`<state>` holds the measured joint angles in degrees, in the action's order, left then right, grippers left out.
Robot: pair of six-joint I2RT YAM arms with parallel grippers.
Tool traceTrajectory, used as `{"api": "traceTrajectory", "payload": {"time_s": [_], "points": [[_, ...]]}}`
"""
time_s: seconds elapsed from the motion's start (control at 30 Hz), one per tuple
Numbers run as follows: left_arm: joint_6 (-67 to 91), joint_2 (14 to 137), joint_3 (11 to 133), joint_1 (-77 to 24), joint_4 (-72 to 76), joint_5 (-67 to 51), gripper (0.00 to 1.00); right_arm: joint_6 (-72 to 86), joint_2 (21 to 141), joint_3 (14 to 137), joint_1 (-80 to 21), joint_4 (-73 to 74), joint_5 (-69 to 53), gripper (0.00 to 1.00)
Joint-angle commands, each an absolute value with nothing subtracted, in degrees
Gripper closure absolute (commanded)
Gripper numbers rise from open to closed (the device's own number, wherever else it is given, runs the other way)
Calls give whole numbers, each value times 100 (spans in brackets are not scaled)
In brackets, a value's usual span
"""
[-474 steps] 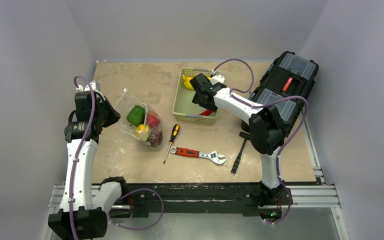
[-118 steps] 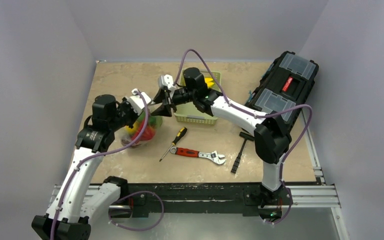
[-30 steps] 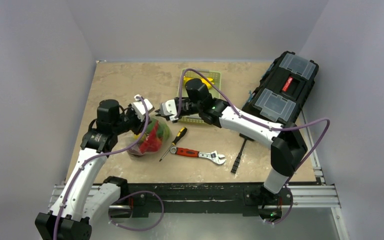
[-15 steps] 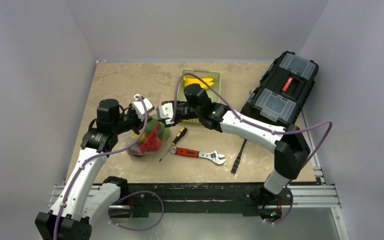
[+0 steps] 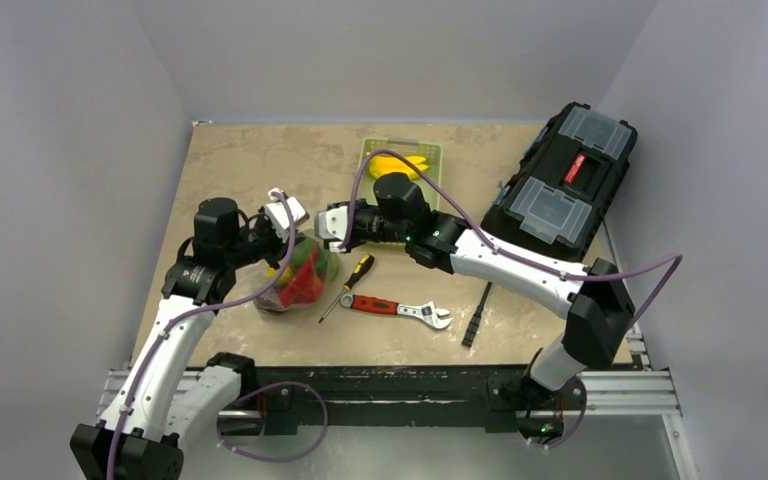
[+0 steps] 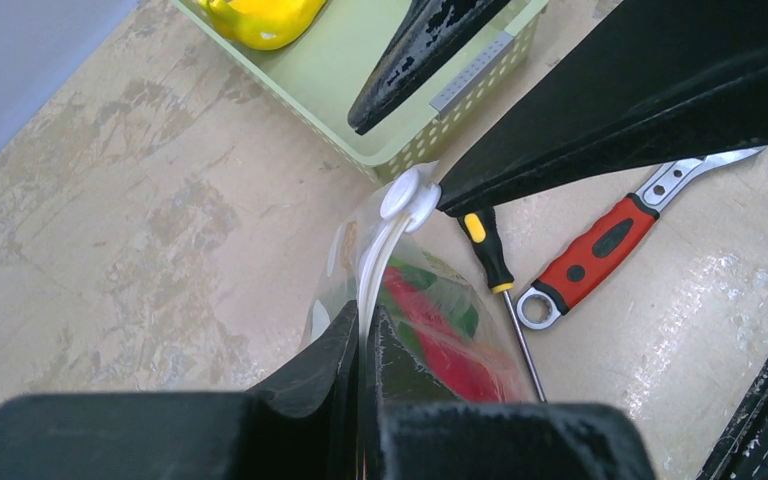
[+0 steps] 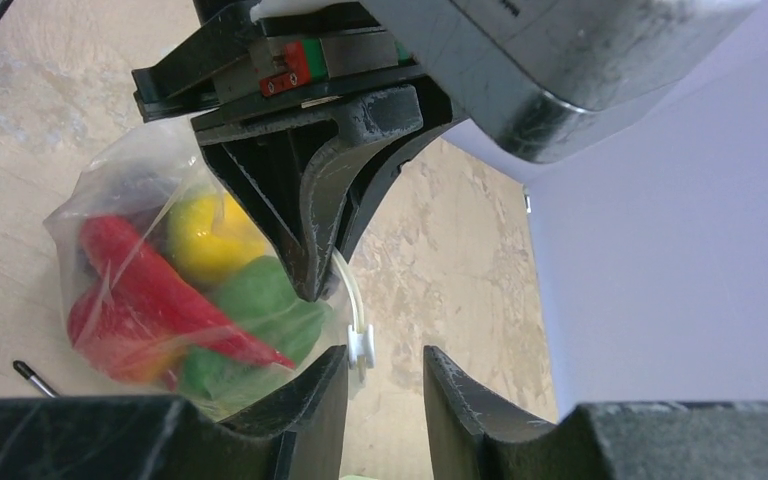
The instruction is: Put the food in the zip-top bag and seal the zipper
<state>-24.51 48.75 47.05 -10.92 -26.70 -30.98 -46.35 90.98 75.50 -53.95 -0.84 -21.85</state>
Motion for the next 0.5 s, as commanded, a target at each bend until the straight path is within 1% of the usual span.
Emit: {"api": "traceTrajectory", "payload": {"time_s": [0.0, 0.1, 0.27, 0.47], "points": [[-2430, 4861, 4816, -1099, -2441, -3326, 100, -4673, 8966, 7552, -5422, -193, -2079, 68], [-2435, 4860, 4817, -1098, -2448, -3336, 100, -4710, 9000, 7572, -5423, -162, -2181, 70], [-2443, 4841, 4817, -1099, -2460, -3343, 100, -4714, 9103, 7648, -5423, -103, -2380, 75], [-2448, 4811, 4809, -1099, -2465, -3383, 100, -4733, 9146, 7655, -5425, -106, -2458, 77]]}}
